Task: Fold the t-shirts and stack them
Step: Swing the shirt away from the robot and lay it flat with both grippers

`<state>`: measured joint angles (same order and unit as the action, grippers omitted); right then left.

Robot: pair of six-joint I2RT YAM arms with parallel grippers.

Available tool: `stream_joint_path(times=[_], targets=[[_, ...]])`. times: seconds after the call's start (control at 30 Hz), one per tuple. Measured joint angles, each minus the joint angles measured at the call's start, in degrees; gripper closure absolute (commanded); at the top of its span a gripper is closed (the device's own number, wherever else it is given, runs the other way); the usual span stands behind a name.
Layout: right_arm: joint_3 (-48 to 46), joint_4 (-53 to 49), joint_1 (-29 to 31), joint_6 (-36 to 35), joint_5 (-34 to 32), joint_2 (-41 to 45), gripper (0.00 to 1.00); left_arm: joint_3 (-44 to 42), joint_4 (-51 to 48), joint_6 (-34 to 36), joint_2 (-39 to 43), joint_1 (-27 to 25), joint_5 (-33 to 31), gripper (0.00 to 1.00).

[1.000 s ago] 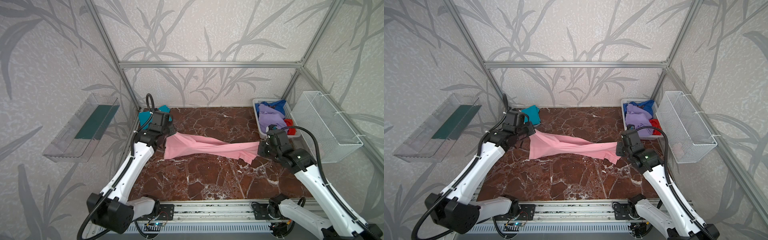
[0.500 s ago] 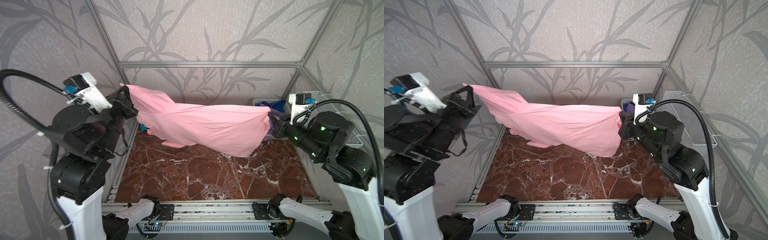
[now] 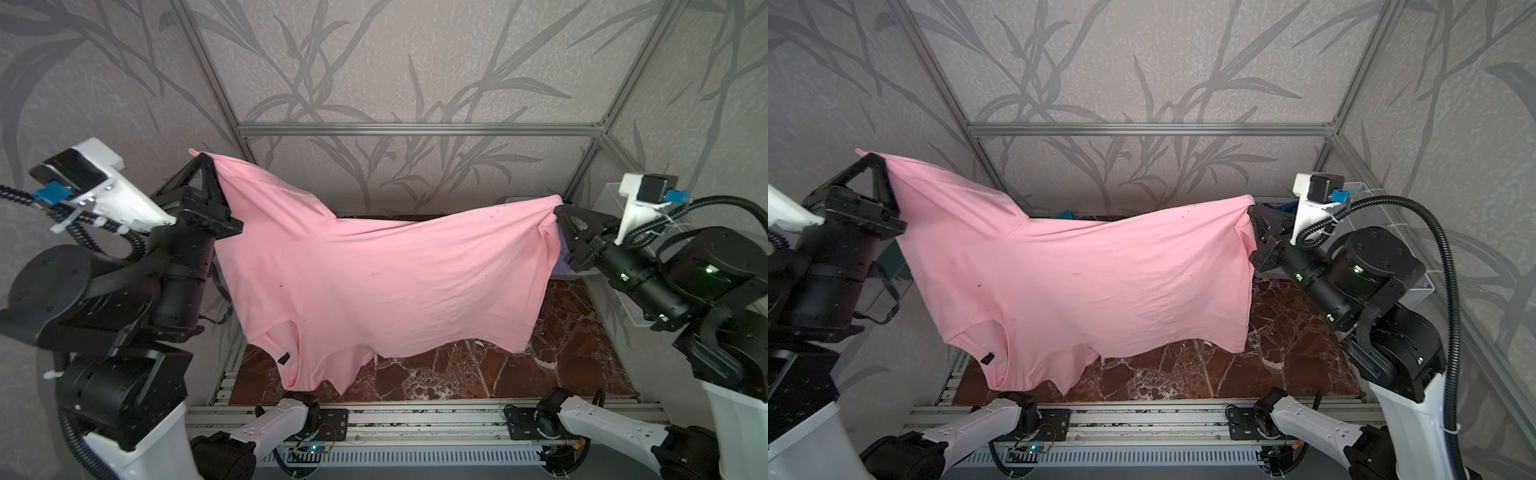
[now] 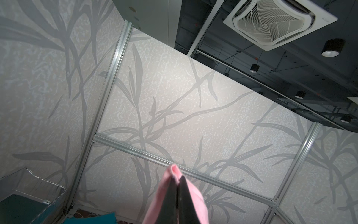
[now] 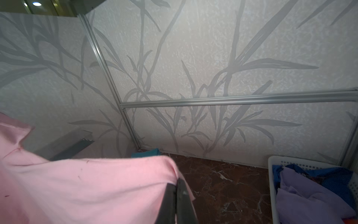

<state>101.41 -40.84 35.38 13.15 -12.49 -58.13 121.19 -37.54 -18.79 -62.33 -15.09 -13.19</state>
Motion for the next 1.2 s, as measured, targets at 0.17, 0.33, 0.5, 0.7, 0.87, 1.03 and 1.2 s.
stream_joint_path(times=[0.17,0.33,0.5,0.7,0.87,1.03,1.2], targets=[[-12.7,3.2,-1.8,-2.3,-8.6,-6.2,1.00,-16.1,7.6,1.0,-6.5,1.3,-1.0,1.00],[-25.8,7.5,-10.8,-0.2,-9.0,-16.4,1.00,-28.9,16.1,-1.4,-24.2,4.5,4.0,1.00],[-30.6,12.6,-13.7,0.6,-10.3,-28.6,1.00,-27.7,19.0,-3.4,-46.2,5.5,8.8,1.00],[-23.3,17.2,-13.8,0.1,-12.6,-46.0,1.00,-5.9,15.6,-3.8,-68.0,6.1,11.4,1.00],[-17.5,19.3,-14.0,-1.4,-14.5,-52.7,1.00,8.2,12.4,-3.5,-73.5,6.2,11.8,1.00],[-14.3,20.7,-14.5,-2.3,-15.1,-54.5,1.00,13.8,11.5,-3.0,-74.1,6.6,11.8,1.00],[-13.0,21.1,-15.5,-2.5,-15.4,-54.8,1.00,12.9,11.0,-2.6,-74.3,7.2,11.8,1.00]])
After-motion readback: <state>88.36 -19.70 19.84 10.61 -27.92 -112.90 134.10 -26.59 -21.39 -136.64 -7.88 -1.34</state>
